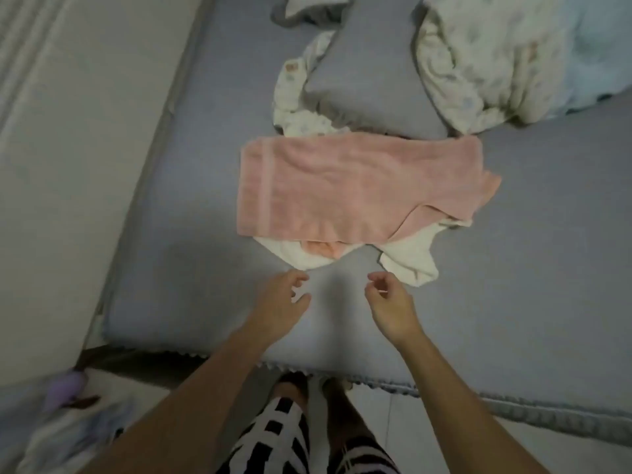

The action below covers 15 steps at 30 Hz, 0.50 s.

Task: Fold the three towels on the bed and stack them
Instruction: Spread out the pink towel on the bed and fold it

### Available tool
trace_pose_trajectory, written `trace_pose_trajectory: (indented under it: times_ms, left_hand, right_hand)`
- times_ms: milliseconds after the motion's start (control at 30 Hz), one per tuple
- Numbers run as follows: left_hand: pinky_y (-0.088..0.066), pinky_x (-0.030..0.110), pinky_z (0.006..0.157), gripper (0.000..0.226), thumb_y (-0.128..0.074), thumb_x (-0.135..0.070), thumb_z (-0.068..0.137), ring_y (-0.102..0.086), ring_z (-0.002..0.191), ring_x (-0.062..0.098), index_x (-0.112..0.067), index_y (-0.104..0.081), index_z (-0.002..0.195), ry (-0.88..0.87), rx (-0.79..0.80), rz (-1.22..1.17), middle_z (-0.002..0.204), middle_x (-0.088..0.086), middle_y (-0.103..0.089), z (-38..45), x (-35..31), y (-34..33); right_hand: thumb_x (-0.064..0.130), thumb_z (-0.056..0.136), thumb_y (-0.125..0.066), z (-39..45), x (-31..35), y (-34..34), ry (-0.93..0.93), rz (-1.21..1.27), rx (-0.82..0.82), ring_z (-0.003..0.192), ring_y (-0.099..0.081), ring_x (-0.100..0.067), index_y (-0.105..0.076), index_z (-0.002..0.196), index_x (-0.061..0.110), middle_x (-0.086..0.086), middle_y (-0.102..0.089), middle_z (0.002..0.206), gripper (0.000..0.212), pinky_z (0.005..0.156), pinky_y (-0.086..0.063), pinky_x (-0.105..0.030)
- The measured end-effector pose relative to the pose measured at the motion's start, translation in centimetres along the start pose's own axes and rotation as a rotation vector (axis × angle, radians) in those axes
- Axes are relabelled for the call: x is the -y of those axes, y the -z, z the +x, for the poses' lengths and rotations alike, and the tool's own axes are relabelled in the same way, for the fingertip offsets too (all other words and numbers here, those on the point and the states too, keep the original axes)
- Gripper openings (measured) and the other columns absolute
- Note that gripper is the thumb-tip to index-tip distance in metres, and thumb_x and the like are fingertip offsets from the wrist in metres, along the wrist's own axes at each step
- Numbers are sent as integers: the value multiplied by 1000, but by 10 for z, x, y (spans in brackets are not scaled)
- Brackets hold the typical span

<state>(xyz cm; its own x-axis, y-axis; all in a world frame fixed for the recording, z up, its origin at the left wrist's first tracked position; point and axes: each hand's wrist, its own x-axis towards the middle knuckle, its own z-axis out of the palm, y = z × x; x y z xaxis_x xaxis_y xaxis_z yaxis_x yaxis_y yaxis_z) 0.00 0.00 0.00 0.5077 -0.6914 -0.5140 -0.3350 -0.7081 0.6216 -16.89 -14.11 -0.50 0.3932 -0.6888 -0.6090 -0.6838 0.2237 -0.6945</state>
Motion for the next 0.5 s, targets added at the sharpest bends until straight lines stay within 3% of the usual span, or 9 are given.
trace_pose_trajectory:
  times_ms: [67, 167, 300, 367, 433, 500]
  left_hand:
    - [-42, 29, 90, 41, -64, -22, 89, -55, 104, 17, -18, -55, 128, 1, 42, 68, 123, 3, -56, 35, 12, -12]
    - [-39, 39, 104, 54, -65, -21, 87, -50, 124, 30, -14, -49, 137, -34, 84, 201, 137, 11, -51, 103, 26, -31]
    - [-32, 42, 113, 75, -70, -31, 84, -37, 138, 32, -18, -34, 149, -166, 35, 442, 155, 10, -35, 188, 36, -50]
    - [-32, 41, 112, 84, -76, -32, 77, -36, 138, 32, -21, -33, 148, -217, -24, 534, 155, 10, -32, 220, 44, -59]
    - [-38, 40, 104, 73, -77, -30, 74, -46, 126, 31, -22, -42, 138, -268, -97, 609, 142, 8, -45, 242, 52, -68]
    - [-41, 38, 90, 36, -68, -26, 82, -55, 107, 29, -20, -56, 115, -318, -173, 615, 116, 5, -59, 258, 61, -72]
  right_hand:
    - [27, 94, -51, 28, -15, -12, -109, -23, -9, 81, -61, -13, -55, 119, 25, 2, -62, 106, 25, 63, -44, -23]
    - [23, 94, -52, 71, -31, -25, -291, 88, -35, 94, -63, -23, -56, 121, 17, -5, -63, 110, 28, 84, -53, -38]
    - [19, 93, -50, 130, -39, -36, -374, 314, -136, 85, -62, -23, -58, 118, 10, -6, -62, 97, 28, 77, -54, -38]
    - [19, 92, -52, 158, -41, -40, -382, 387, -158, 82, -61, -22, -60, 108, 12, -5, -61, 92, 19, 77, -54, -39]
    - [18, 93, -53, 181, -41, -47, -407, 508, -165, 75, -57, -20, -61, 92, 15, -5, -59, 86, 8, 75, -51, -38]
    - [18, 93, -55, 202, -39, -53, -444, 632, -155, 74, -55, -20, -60, 86, 16, -6, -58, 84, 9, 76, -48, -38]
